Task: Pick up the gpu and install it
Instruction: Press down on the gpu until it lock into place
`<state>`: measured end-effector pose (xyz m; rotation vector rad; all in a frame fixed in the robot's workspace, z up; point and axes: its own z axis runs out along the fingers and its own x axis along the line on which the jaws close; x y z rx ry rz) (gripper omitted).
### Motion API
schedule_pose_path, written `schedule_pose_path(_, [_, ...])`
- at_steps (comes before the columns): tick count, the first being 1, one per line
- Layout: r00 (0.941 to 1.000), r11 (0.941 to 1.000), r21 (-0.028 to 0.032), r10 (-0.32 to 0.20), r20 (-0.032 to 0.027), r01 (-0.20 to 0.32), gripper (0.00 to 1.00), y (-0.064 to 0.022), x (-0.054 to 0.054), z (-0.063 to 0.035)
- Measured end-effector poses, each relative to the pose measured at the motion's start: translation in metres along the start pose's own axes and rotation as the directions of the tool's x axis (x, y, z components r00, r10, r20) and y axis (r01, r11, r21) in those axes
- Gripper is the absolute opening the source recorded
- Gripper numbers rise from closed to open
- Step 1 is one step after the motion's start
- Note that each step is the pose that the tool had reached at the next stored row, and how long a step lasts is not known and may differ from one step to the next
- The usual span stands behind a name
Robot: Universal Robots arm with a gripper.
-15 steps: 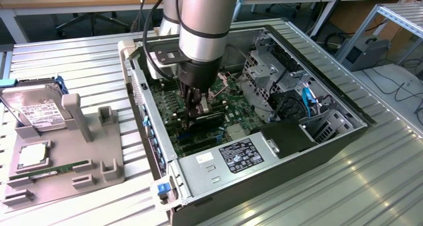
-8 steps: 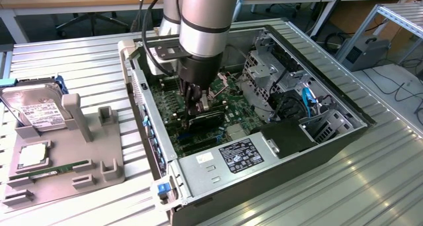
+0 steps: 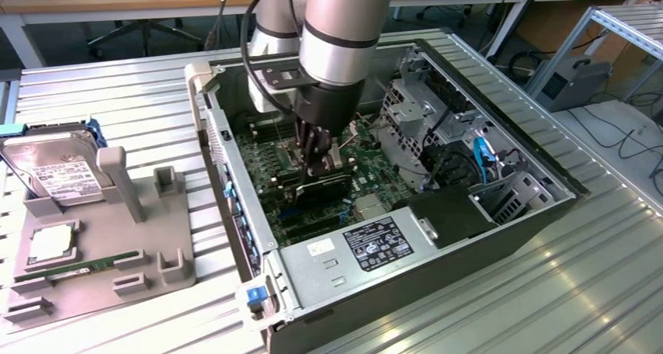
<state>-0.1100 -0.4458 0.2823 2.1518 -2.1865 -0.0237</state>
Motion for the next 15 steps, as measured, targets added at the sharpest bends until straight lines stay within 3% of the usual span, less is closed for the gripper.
schedule_pose_path(5, [1.0,0.9999,-0.0118,-0.001,0.0002,0.001,0.11,-0.0222,0.0,-0.0014])
schedule_pose_path(7, [1.0,0.9999,-0.014,-0.001,0.0003,0.001,0.11,-0.0278,0.0,-0.0018])
schedule_pose_path(15, [1.0,0.9999,-0.0145,-0.001,0.0002,0.001,0.11,-0.0303,0.0,-0.002])
